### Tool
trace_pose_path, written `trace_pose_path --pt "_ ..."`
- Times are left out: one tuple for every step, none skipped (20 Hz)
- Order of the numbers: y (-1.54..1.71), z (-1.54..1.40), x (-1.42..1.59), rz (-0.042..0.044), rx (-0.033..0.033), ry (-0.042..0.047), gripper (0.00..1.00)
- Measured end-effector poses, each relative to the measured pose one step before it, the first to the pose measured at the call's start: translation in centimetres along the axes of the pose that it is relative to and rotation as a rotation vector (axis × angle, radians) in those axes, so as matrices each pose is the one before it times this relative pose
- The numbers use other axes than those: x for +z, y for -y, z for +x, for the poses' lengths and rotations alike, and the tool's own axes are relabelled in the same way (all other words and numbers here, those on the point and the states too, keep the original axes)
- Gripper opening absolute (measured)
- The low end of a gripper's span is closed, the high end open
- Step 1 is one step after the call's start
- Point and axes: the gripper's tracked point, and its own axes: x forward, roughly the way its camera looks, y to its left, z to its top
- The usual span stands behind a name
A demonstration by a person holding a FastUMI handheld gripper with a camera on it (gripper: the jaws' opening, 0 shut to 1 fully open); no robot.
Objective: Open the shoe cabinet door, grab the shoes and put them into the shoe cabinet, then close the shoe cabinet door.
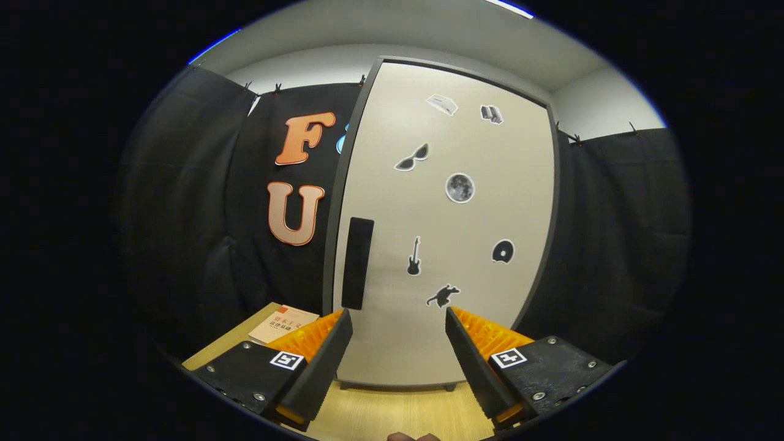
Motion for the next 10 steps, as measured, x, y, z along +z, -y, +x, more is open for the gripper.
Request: trace_pose_path --pt "0.799 -1.387 -0.006 -0.00437 -0.00585 -0.00201 0.95" --pt "0.732 -1.310 0.240 -0.00506 -0.00650 0.00779 0.95" --pt "1.092 -1.478 0.316 -0.00578 -0.01186 0.01705 0.95" --pt "1.309 -1.152 0.404 0.00148 -0.01844 0.02267 0.95" --pt "1.112 -1.033 0.531 0.01194 -0.00662 0.01948 0.95" --pt "0.993 -1.241 0.163 0.01540 0.00240 0.00800 0.95" --pt "1.078 -1.066 0.025 0.01723 0.00380 0.00485 0.95" --pt "1.092 -0.876 0.163 0.01963 0.00606 0.01180 0.95" --pt "1.187 -0.950 0.275 0.01857 0.00647 0.01094 0.95" --pt "1.162 -1.112 -0.010 0.01520 0.00906 0.00586 0.95"
